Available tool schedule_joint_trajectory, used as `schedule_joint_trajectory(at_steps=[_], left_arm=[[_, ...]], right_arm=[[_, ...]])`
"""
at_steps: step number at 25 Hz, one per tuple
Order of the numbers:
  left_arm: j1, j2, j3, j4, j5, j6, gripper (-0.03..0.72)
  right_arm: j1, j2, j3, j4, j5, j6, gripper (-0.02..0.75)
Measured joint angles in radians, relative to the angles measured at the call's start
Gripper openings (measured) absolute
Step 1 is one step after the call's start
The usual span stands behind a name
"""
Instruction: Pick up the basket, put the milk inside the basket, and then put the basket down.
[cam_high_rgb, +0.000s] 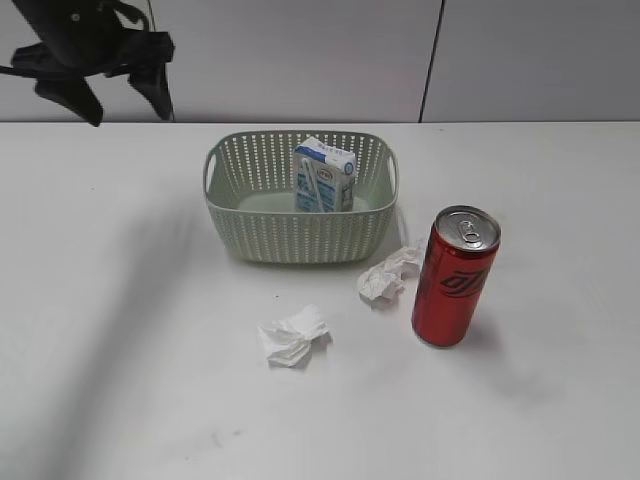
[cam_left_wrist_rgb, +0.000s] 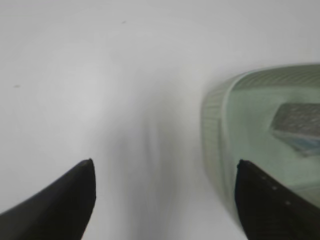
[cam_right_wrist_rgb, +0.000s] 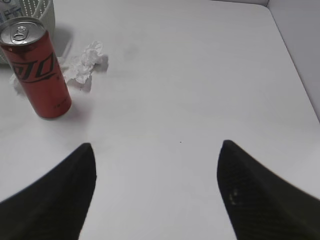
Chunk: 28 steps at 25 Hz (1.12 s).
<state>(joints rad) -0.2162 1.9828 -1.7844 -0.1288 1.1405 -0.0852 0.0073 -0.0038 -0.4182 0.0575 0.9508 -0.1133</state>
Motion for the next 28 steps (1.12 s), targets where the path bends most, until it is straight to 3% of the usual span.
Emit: schedule_joint_trajectory(at_steps=[5, 10, 15, 28], left_arm=[[0.085, -0.116, 0.105, 0.011, 0.004, 0.039, 0.654], [0.155, -0.29, 0.288, 0.053, 0.041, 0.085, 0.626], [0.16, -0.524, 0.516, 0.081, -0.016, 0.101, 0.587], [0.16, -1.159, 1.055, 0.082, -0.216, 0.103, 0.582]], right_arm=[[0.0, 0.0, 0.001, 0.0, -0.001, 0.001, 0.591], [0.0, 0.0, 0.001, 0.0, -0.001, 0.001, 0.591], [0.0, 0.0, 0.002, 0.0, -0.001, 0.003, 0.591], [0.0, 0.0, 0.002, 0.0, -0.002, 0.003, 0.591]])
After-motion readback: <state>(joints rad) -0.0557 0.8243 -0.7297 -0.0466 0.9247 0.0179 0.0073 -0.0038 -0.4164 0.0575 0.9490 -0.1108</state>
